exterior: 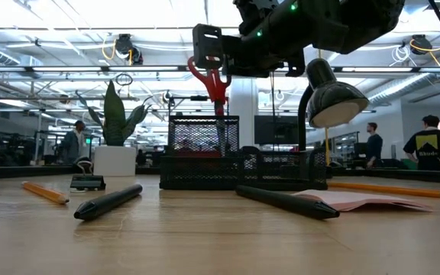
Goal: Pick and place office supplies into organizer
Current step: Put the scissor into the desk organizer
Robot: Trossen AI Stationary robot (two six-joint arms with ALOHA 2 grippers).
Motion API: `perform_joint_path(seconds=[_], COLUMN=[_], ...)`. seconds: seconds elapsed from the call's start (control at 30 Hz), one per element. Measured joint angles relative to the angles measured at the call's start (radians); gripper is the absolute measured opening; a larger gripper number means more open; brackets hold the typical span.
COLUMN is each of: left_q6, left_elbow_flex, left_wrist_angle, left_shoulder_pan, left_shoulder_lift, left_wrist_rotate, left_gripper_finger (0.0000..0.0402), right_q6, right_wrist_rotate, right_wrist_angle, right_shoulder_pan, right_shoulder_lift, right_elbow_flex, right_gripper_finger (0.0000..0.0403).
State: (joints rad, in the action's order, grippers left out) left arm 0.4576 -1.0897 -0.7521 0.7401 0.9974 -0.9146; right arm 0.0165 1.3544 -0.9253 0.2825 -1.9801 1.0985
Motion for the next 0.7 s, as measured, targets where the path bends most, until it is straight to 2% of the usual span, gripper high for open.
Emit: perform_joint_path(seconds=[0.27,0.53,0.7], left_q6=[0.000,0.000,0.000], left_elbow_flex=[0.000,0.000,0.000], left_wrist_angle=[0.000,0.000,0.000], left_shoulder_pan=[0.000,0.000,0.000], left_shoulder_lift=[0.000,0.000,0.000], left_wrist_rotate=[0.000,0.000,0.000], left_gripper_finger=[0.0127,0.0127,0.0127], right_q6=[0.121,0.123,0.049], right_wrist_rotate=[-0.001,-0.001,-0.019], right_wrist_angle=[-0.110,-0.107,-0.038], right_shoulder_pan=[0.000,-0.006,-0.009], right_shoulder_lift=[0.000,0.000,0.003], right_elbow_flex=[0.000,0.000,0.001], right_gripper_finger=[0.0014,0.0014,0.0014])
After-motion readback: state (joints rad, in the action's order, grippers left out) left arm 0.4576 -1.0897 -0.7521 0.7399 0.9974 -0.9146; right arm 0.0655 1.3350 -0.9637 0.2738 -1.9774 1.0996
